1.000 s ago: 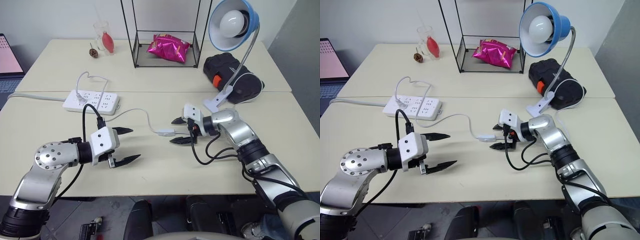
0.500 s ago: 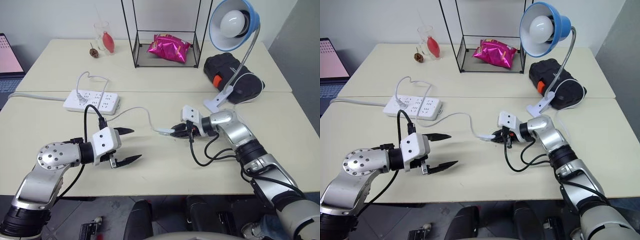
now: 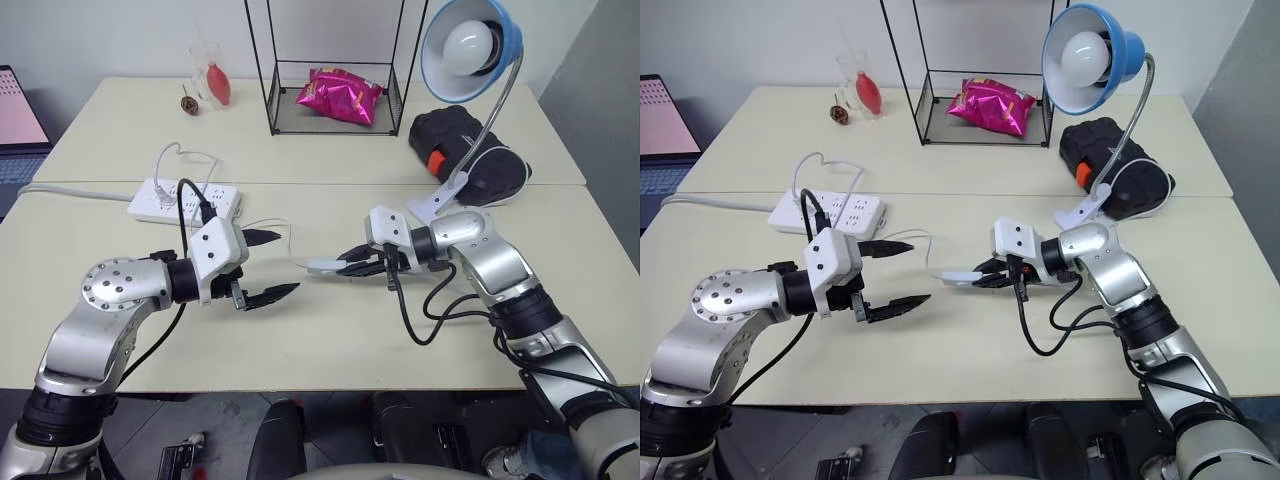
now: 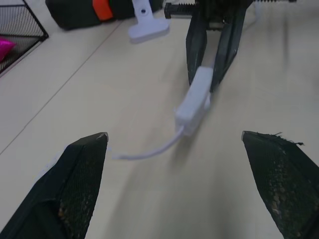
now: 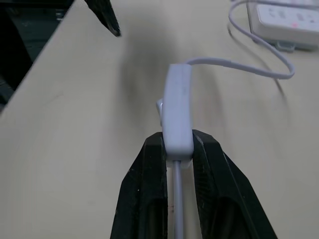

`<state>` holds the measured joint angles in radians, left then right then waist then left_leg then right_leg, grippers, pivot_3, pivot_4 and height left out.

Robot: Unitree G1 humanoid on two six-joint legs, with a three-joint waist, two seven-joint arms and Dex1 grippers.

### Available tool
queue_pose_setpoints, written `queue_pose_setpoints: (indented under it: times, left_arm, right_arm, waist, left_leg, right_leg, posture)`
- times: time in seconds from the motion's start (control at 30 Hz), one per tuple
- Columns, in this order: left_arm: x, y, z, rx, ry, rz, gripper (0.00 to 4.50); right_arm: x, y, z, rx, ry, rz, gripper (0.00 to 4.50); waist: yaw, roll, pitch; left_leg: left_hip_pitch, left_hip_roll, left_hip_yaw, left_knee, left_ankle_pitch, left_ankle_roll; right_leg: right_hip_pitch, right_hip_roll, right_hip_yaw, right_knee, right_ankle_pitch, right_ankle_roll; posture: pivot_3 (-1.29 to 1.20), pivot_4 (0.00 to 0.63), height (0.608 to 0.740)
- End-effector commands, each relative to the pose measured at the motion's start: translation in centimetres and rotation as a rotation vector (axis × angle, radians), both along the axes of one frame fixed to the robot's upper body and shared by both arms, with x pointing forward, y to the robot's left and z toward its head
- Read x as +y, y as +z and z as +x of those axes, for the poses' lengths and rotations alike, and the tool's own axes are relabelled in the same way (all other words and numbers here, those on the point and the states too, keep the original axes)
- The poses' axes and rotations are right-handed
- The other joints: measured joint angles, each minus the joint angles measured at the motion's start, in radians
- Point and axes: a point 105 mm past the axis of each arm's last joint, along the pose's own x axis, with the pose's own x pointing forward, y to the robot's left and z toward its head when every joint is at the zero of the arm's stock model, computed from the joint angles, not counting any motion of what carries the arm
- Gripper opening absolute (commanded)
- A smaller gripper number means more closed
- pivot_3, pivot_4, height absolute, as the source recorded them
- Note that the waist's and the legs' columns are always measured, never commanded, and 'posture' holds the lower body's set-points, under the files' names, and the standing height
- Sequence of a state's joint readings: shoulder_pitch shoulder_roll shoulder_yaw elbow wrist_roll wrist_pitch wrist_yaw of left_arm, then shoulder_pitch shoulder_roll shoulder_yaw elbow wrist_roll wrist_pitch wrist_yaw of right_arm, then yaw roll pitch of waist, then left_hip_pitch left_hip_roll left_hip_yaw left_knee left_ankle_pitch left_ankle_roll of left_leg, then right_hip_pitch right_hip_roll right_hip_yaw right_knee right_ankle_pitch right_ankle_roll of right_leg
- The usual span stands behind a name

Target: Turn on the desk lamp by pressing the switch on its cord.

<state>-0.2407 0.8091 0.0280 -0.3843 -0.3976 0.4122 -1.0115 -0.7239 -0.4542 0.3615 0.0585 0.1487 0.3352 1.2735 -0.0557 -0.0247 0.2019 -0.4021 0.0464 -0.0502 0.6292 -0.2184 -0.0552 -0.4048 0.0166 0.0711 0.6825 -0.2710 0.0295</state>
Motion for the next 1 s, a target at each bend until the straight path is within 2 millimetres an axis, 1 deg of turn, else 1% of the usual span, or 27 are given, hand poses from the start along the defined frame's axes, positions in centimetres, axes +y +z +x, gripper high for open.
queue_pose_setpoints:
  times: [0.03, 0.23, 0.57, 0.67, 0.77, 0.83, 0.9, 1.0]
  left_arm:
    - [-1.1, 0.6, -0.2, 0.006, -0.048, -0.007, 4.48]
    - [-2.4, 0.2, 0.2, 0.021, -0.089, -0.01, 4.48]
    - [-3.0, -0.3, 0.7, 0.036, -0.108, -0.022, 4.48]
    - [-3.1, -0.3, 0.9, 0.034, -0.109, -0.031, 3.99]
    - [-3.1, -0.1, 1.0, 0.038, -0.111, -0.043, 3.31]
    - [-3.0, -0.2, 1.0, 0.039, -0.113, -0.04, 2.77]
    - [-3.0, -0.3, 1.0, 0.04, -0.113, -0.037, 2.41]
    - [-3.0, -0.3, 1.1, 0.034, -0.113, -0.037, 1.74]
  right_arm:
    - [0.2, 1.8, -1.0, -0.014, 0.026, 0.044, 0.35]
    - [0.5, 2.5, -1.5, 0.007, 0.023, 0.061, 0.35]
    - [0.6, 2.7, -1.9, 0.046, 0.012, 0.072, 0.35]
    - [0.6, 2.7, -2.0, 0.043, 0.015, 0.067, 0.35]
    - [0.6, 2.6, -2.1, 0.039, 0.019, 0.062, 0.35]
    - [0.7, 2.6, -2.1, 0.036, 0.022, 0.059, 0.35]
    - [0.7, 2.6, -2.1, 0.035, 0.023, 0.058, 0.35]
    - [0.7, 2.5, -2.1, 0.031, 0.026, 0.054, 0.35]
  waist:
    - [0.0, 0.0, 0.0]
    - [-0.001, 0.0, 0.0]
    - [0.0, 0.0, 0.0]
    - [0.0, 0.0, 0.0]
    - [0.0, 0.0, 0.0]
    - [0.0, 0.0, 0.0]
    - [0.0, 0.0, 0.0]
    - [0.0, 0.0, 0.0]
  left_leg:
    - [0.0, 0.0, 0.0, 0.0, 0.0, 0.0]
    - [0.0, 0.0, 0.0, 0.0, 0.0, 0.0]
    - [0.0, 0.0, 0.0, 0.0, 0.0, 0.0]
    - [0.0, 0.0, 0.0, 0.0, 0.0, 0.0]
    - [0.0, 0.0, 0.0, 0.0, 0.0, 0.0]
    - [0.0, 0.0, 0.0, 0.0, 0.0, 0.0]
    - [0.0, 0.0, 0.0, 0.0, 0.0, 0.0]
    - [0.0, 0.0, 0.0, 0.0, 0.0, 0.0]
  right_leg:
    - [0.0, 0.0, 0.0, 0.0, 0.0, 0.0]
    - [0.0, 0.001, 0.0, 0.0, 0.0, 0.0]
    - [0.0, 0.0, 0.0, 0.0, 0.0, 0.0]
    - [0.0, 0.0, 0.0, 0.0, 0.0, 0.0]
    - [0.0, 0.0, 0.0, 0.0, 0.0, 0.0]
    - [0.0, 0.0, 0.0, 0.0, 0.0, 0.0]
    - [0.0, 0.0, 0.0, 0.0, 0.0, 0.0]
    - [0.0, 0.0, 0.0, 0.0, 0.0, 0.0]
  posture:
    - [0.0, 0.15, 0.74]
    - [0.0, 0.15, 0.74]
    - [0.0, 0.15, 0.74]
    - [0.0, 0.15, 0.74]
    - [0.0, 0.15, 0.74]
    - [0.0, 0.15, 0.74]
    - [0.0, 0.15, 0.74]
    - [0.0, 0.15, 0.74]
